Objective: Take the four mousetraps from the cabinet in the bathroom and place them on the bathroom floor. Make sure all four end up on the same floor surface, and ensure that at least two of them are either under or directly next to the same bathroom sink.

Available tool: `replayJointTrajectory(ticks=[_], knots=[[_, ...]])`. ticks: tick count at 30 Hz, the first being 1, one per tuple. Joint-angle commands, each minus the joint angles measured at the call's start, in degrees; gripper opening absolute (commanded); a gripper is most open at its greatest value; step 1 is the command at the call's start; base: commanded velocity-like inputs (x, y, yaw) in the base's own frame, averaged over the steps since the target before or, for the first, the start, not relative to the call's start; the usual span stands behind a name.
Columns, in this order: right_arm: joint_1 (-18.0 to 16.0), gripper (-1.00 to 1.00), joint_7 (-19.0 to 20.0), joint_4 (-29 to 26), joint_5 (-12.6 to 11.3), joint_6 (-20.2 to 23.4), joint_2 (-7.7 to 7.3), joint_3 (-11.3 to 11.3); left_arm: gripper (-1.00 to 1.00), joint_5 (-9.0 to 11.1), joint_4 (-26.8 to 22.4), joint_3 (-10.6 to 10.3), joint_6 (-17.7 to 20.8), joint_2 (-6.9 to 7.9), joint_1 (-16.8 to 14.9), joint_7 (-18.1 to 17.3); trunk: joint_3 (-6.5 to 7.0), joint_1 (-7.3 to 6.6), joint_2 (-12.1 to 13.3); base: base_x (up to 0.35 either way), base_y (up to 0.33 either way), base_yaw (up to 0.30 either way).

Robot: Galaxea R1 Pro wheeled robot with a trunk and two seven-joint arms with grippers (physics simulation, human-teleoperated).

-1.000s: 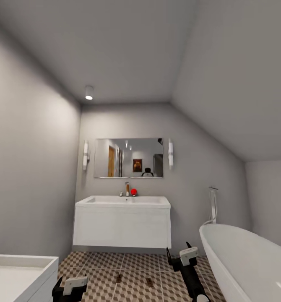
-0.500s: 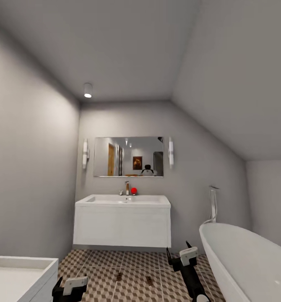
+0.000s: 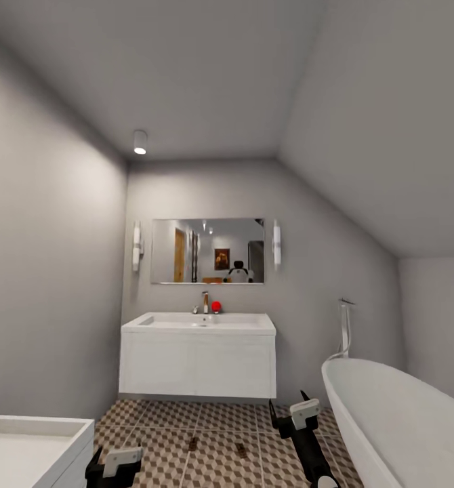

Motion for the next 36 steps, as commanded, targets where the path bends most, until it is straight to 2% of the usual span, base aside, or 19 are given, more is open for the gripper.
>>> replayJointTrajectory(ticks=[1, 36], knots=[[-0.1, 1.0, -0.4, 0.0, 0.6, -0.1, 0.03, -0.1, 1.0, 0.0, -0.1, -0.5, 0.0, 0.0, 0.0, 0.5, 0.0, -0.22, 0.4, 0.0, 0.0, 0.0], [-0.1, 1.0, -0.4, 0.0, 0.6, -0.1, 0.03, -0.1, 1.0, 0.0, -0.1, -0.5, 0.1, -0.13, 0.0, 0.5, 3.02, -7.91, 14.4, 0.0, 0.0, 0.0]])
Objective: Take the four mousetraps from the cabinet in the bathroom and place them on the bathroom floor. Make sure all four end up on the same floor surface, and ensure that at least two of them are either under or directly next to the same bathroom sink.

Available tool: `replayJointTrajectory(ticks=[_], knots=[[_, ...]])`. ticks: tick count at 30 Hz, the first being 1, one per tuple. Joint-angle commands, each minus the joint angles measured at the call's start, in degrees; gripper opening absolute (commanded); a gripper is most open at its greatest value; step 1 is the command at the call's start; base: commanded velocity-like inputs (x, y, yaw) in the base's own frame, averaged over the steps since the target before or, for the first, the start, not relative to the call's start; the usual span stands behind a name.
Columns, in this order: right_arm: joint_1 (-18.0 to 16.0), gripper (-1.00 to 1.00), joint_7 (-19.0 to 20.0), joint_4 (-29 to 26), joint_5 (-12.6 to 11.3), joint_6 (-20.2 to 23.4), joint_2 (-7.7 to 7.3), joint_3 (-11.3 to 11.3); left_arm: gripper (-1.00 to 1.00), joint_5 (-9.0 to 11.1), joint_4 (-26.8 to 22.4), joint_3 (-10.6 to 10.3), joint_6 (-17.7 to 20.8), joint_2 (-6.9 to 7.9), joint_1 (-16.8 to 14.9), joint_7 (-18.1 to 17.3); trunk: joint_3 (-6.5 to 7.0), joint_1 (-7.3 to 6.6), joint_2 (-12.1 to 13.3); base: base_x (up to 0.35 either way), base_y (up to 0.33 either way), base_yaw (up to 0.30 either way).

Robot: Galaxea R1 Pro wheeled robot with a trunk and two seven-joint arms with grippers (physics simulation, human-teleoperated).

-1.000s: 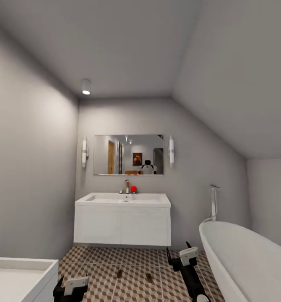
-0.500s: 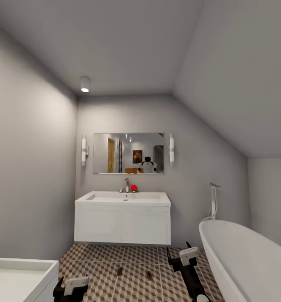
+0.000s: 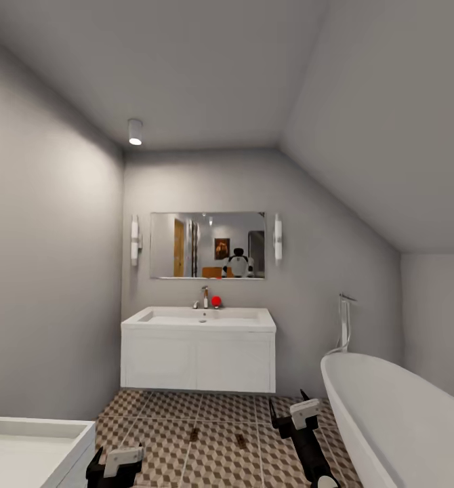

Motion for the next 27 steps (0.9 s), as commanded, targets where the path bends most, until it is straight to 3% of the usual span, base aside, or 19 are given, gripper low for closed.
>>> replayJointTrajectory(ticks=[1, 27], knots=[[0.0, 1.0, -0.5, 0.1, 0.6, -0.1, 0.03, -0.1, 1.0, 0.0, -0.1, -0.5, 0.0, 0.04, 0.0, 0.5, 0.05, -0.21, 0.4, 0.0, 0.0, 0.0], [0.0, 1.0, -0.5, 0.1, 0.6, -0.1, 0.03, -0.1, 1.0, 0.0, -0.1, -0.5, 0.0, -0.02, 0.0, 0.5, 2.29, -5.92, 10.8, 0.0, 0.0, 0.0]])
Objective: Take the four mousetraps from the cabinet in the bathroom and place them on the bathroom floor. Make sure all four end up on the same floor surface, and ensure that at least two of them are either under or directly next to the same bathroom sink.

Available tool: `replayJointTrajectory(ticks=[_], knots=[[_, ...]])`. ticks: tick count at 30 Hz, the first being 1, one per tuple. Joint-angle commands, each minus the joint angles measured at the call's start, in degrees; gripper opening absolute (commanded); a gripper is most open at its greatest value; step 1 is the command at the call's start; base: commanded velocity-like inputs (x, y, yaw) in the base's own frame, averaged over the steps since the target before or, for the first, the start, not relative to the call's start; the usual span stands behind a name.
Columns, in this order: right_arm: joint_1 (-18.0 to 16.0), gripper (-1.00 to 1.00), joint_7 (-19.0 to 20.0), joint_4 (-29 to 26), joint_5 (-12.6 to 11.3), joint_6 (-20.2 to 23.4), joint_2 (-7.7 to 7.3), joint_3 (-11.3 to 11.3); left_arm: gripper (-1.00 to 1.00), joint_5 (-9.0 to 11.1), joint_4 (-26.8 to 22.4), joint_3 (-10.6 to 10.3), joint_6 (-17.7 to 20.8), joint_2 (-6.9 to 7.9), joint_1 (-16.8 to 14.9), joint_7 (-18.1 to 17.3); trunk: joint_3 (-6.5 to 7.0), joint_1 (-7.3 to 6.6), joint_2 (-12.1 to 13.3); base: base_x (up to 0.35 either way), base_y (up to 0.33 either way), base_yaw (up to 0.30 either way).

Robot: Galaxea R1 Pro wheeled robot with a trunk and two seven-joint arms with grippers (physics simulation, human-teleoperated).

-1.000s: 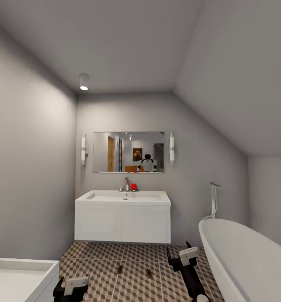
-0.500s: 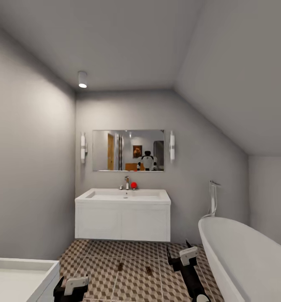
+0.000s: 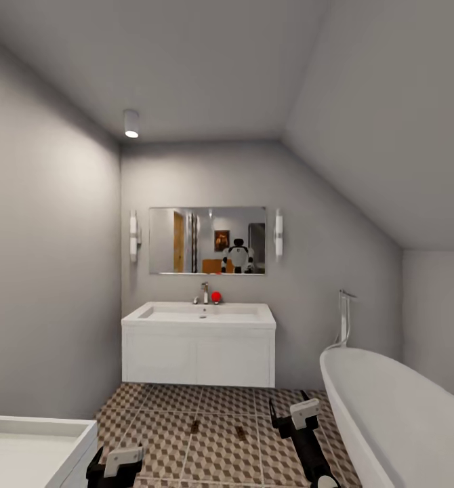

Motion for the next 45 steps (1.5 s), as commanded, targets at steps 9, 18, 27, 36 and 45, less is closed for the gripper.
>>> replayJointTrajectory(ticks=[9, 18, 27, 36, 45], knots=[[0.0, 1.0, -0.4, 0.1, 0.6, -0.1, 0.02, -0.1, 1.0, 0.0, -0.1, -0.5, 0.0, 0.01, 0.0, 0.5, 0.77, -1.97, 3.6, 0.0, 0.0, 0.0], [0.0, 1.0, -0.4, 0.1, 0.6, -0.1, 0.02, -0.1, 1.0, 0.0, -0.1, -0.5, 0.0, 0.03, 0.0, 0.5, 1.55, -3.95, 7.2, 0.0, 0.0, 0.0], [0.0, 1.0, -0.4, 0.1, 0.6, -0.1, 0.02, -0.1, 1.0, 0.0, -0.1, -0.5, 0.0, 0.01, 0.0, 0.5, 2.32, -5.93, 10.8, 0.0, 0.0, 0.0], [0.0, 1.0, -0.4, 0.1, 0.6, -0.1, 0.02, -0.1, 1.0, 0.0, -0.1, -0.5, 0.0, 0.02, 0.0, 0.5, 3.09, -7.9, 14.4, 0.0, 0.0, 0.0], [0.0, 1.0, -0.4, 0.1, 0.6, -0.1, 0.02, -0.1, 1.0, 0.0, -0.1, -0.5, 0.0, 0.01, 0.0, 0.5, 3.87, -9.88, 18.0, 0.0, 0.0, 0.0]])
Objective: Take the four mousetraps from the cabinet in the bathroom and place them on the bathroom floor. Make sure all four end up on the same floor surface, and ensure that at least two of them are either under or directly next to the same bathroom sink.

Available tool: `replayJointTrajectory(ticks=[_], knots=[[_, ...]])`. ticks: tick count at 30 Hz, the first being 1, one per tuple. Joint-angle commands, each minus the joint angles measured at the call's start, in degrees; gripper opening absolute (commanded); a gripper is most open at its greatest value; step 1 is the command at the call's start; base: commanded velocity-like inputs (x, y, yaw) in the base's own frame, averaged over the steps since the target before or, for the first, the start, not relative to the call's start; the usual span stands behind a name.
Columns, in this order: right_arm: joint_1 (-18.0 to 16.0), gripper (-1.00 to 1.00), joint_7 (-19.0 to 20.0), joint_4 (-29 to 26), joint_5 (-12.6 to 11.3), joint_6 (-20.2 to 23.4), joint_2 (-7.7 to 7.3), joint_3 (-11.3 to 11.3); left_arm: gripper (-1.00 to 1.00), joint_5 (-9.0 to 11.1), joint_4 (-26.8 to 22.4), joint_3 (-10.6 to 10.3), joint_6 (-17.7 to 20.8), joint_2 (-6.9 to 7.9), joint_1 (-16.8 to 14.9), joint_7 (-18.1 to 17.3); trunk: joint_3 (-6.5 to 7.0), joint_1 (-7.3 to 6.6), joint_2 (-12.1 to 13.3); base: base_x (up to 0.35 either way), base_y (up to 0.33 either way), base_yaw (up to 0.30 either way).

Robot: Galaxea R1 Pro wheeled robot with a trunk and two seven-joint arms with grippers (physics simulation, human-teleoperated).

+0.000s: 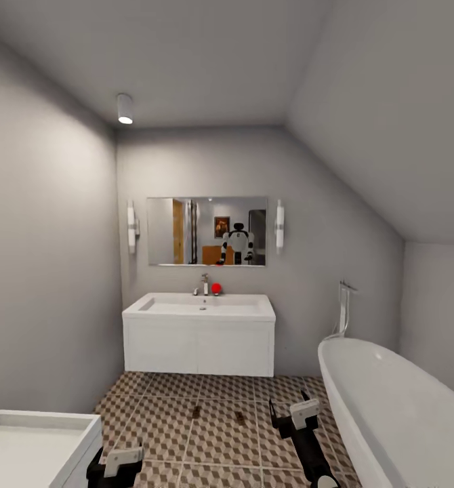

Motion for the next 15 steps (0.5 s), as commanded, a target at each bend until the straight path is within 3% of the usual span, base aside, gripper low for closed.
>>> replayJointTrajectory(ticks=[1, 15], knots=[[0.0, 1.0, -0.5, 0.1, 0.6, -0.1, 0.03, -0.1, 1.0, 0.0, -0.1, -0.5, 0.0, 0.03, 0.0, 0.5, 0.08, -0.22, 0.4, 0.0, 0.0, 0.0], [0.0, 1.0, -0.5, 0.1, 0.6, -0.1, 0.03, -0.1, 1.0, 0.0, -0.1, -0.5, 0.0, 0.03, 0.0, 0.5, 1.28, -3.29, 6.0, 0.0, 0.0, 0.0]])
